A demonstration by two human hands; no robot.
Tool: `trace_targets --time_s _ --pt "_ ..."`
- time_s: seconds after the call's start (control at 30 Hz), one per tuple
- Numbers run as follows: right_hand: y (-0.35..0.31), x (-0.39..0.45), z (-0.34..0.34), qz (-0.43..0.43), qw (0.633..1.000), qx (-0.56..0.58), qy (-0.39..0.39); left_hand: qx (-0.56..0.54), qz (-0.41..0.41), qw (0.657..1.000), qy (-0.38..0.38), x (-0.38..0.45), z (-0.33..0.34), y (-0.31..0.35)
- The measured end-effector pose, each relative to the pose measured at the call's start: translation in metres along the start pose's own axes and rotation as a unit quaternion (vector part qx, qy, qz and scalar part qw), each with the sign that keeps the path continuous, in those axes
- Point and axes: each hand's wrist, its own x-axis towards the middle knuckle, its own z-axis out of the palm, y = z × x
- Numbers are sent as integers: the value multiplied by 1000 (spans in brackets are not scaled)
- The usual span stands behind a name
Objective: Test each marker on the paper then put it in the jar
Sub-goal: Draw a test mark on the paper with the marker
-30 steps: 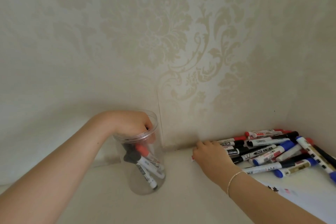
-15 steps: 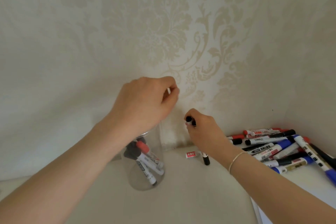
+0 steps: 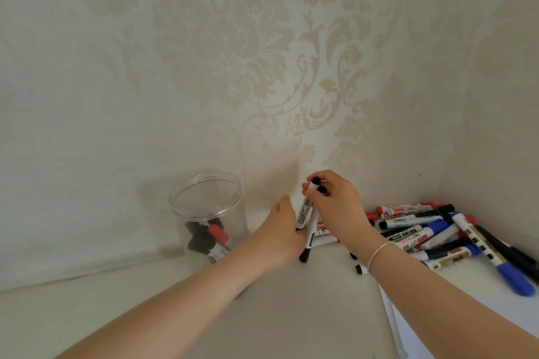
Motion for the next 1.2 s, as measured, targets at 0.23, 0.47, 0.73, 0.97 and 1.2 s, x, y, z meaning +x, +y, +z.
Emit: trace_targets --time_s 0.23,0.47,0.73,0.97,1.2 --pt "12 -1 -11 103 985 141 10 -3 -8 999 44 21 26 -15" --pt "53 -6 -22 110 977 -172 64 154 17 987 48 13 28 -15" --pt "57 -11 -17 -2 913 -402 63 -24 37 997 66 15 26 -19" --pt "3 -2 0 232 957 163 -60 -135 97 982 88 9 19 -12" --pt "1 0 -2 212 961 179 6 -90 77 989 89 0 19 -7"
